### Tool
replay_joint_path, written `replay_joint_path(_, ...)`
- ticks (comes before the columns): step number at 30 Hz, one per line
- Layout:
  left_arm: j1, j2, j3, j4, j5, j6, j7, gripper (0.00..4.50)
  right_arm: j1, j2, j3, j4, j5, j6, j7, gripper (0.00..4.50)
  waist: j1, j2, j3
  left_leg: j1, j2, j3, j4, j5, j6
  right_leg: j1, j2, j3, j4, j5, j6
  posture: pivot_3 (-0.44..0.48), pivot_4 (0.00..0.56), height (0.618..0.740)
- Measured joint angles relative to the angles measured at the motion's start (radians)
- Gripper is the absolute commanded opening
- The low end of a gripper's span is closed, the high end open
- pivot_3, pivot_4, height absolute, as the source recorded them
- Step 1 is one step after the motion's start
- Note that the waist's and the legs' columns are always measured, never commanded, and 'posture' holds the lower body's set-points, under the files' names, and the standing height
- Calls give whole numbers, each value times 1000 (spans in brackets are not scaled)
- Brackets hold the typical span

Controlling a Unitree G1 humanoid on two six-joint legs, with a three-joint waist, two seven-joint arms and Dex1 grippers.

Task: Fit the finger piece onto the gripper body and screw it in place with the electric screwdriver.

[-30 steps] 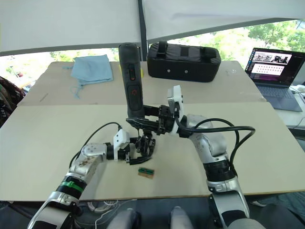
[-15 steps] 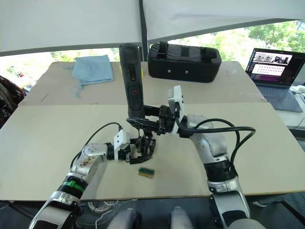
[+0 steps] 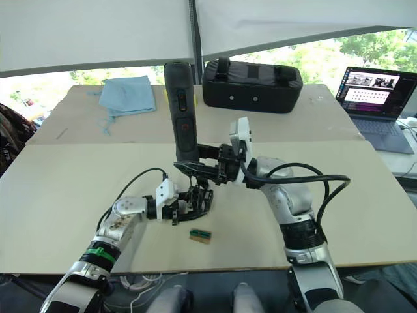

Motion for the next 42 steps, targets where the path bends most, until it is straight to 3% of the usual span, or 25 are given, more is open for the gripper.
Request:
replay_joint_path(16, 2, -6, 1, 10, 11, 5, 13, 2305, 0, -2, 64, 20, -51, -93, 1, 1903, 1, 0, -8, 3, 0, 0, 0, 0, 0, 3, 1, 0, 0, 0, 0, 0, 150, 740)
replay_joint_path(26, 6, -9, 0, 9, 12, 6, 23, 2305, 6, -2, 66, 19, -51, -86, -25, 1903, 1, 0, -9, 5, 0, 0, 0, 0, 0, 5, 1, 0, 0, 0, 0, 0, 150, 740)
replay_joint_path(32, 10, -11, -1, 10, 17, 10, 32, 2305, 15, -4, 67, 18, -50, -55, -47, 1903, 0, 0, -10, 16, 1, 0, -2, -1, 1, 18, 1, -1, -3, -2, 1, 0, 150, 740)
replay_joint_path(42, 14, -11, -3, 7, 17, 12, 34, 2305, 48, -5, 68, -18, -50, -45, -65, 1903, 0, 2, -13, 16, 1, -1, -2, -2, 1, 18, 1, 0, -3, -5, 6, 0, 150, 740)
